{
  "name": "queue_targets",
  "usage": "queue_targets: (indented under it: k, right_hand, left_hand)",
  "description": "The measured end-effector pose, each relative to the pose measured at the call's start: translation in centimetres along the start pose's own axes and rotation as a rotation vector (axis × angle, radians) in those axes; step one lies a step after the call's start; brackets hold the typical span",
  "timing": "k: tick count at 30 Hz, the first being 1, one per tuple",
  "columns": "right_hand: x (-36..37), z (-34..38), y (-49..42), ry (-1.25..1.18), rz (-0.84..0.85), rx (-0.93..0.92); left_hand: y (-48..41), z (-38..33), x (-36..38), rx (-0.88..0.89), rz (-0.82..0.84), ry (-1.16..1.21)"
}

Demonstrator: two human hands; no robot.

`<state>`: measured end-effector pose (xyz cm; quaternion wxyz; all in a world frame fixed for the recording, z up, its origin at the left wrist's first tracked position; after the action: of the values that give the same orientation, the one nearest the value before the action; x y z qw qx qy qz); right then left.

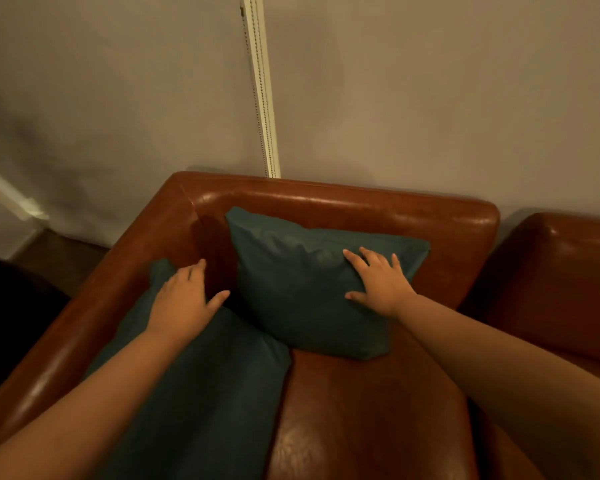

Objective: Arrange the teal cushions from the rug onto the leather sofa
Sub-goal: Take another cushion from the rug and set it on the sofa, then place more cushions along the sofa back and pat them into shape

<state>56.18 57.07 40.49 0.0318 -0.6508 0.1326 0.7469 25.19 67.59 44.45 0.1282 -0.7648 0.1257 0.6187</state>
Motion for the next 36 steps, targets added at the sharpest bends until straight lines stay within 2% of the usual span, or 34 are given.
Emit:
queue_targets:
  k: [6, 10, 17, 26, 36]
  right_hand:
    - [-6.2, -1.1, 4.8, -0.053, -0.222, -0.02]
    - [-9.6, -3.2, 8.3, -0.129, -0.288, 0.026]
    - [-14.4, -7.5, 16.8, -0.232, -0.463, 0.063]
    - [-19.3, -11.6, 28.3, -0.289, -0.561, 0.078]
    - [-23.4, -15.2, 38.6, -0.32, -0.603, 0.18]
  left_hand:
    - [0.9, -8.3, -5.1, 0.109, -0.098, 0.052]
    - [2.4, -12.7, -8.3, 0.147, -0.181, 0.061]
    - [7.5, -20.4, -12.1, 0.197, -0.232, 0.141]
    - [16.7, -30.6, -16.0, 0.278, -0.276, 0.254]
    - [24.3, -36.7, -17.9, 0.348, -0.201, 0.218]
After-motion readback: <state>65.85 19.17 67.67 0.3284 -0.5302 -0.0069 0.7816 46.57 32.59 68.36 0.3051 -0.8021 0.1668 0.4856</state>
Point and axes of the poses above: each hand's wrist, its own y-axis away from the middle knuckle, its own x-axis out of the palm, z = x × y, the point moved 9 cm from there along -y, towards the middle knuckle, and after that the axes turned 3 degrees about -z, right-handed, at the moved point
